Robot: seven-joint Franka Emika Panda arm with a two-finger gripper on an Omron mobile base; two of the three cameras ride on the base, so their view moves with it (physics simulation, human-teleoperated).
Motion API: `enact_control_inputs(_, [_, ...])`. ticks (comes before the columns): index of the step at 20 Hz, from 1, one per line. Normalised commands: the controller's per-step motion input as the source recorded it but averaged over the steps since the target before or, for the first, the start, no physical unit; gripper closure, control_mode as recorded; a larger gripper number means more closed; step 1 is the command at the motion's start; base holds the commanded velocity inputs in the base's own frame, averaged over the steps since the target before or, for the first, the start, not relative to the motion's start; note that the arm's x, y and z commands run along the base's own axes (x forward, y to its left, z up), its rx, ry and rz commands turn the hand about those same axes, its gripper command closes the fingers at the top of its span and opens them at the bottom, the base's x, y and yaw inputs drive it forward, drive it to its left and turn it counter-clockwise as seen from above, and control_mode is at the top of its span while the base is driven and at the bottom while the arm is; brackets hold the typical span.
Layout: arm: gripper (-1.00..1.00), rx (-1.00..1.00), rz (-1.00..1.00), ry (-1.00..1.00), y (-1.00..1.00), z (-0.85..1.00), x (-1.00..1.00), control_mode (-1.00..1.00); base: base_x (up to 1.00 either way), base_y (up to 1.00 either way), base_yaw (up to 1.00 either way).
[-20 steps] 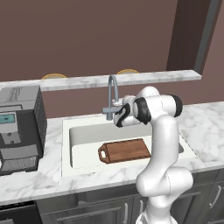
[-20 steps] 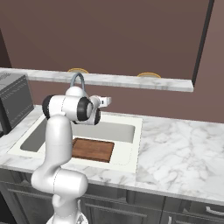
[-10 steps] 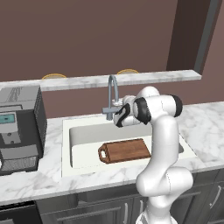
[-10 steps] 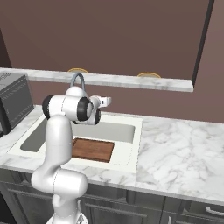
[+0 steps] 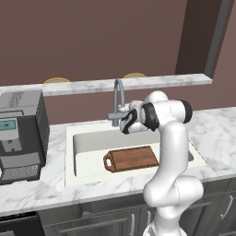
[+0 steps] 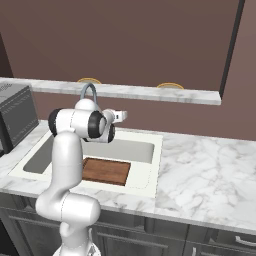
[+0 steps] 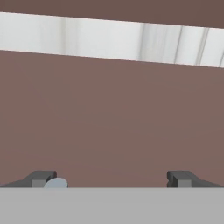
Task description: Turn on the sink faucet with hot water and rinse the cutting board for ten seconds, then turn off the faucet. Push the cutting board to reach the water if necessary.
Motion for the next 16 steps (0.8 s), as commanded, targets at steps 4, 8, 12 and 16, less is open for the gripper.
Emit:
enact_control_inputs(4, [-1.0,0.01,0.0,0.0,-0.19,0.0,0.0,-1.0,0.0,0.0,0.0])
enact_control_inputs(8, [-1.0,0.0,0.0,-0.01,-0.04,0.0,0.0,-1.0,0.0,0.0,0.0])
enact_control_inputs(12, [-1.0,0.0,0.0,0.0,0.0,0.0,0.01,-1.0,0.0,0.0,0.0])
enact_control_inputs(16, [-1.0,0.0,0.0,0.0,0.0,0.0,0.1,-1.0,0.0,0.0,0.0])
